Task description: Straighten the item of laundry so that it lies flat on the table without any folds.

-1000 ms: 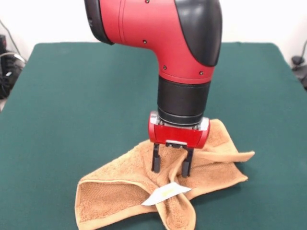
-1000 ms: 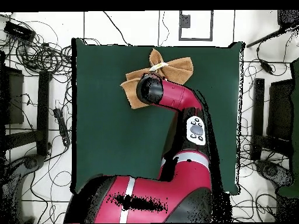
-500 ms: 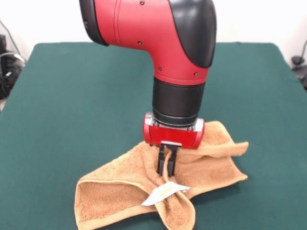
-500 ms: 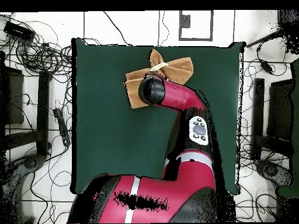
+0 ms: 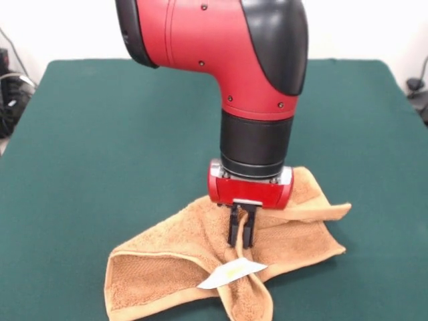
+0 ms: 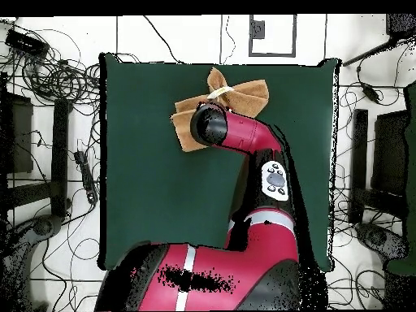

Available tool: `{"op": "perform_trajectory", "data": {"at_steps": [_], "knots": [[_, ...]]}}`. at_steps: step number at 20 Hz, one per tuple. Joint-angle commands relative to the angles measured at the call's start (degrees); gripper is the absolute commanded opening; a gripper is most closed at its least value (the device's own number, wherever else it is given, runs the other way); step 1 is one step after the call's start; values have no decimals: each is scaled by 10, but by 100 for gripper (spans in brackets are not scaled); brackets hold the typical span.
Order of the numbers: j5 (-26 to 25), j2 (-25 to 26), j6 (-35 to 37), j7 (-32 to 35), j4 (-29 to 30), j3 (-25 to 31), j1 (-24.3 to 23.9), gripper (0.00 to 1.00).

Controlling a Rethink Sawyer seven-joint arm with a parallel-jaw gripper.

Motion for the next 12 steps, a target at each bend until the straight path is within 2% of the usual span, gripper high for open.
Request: {"op": "perform_trajectory", "data": {"at_steps": [1,4,8,12], "knots": [[-15,3,-1,62,47,59,6,0],[-7,-31,31,83,71,34,25,0],[7,-90,90,144,96,-47,89,0],[20,-129,146,155,110,-74,112,0]]}}
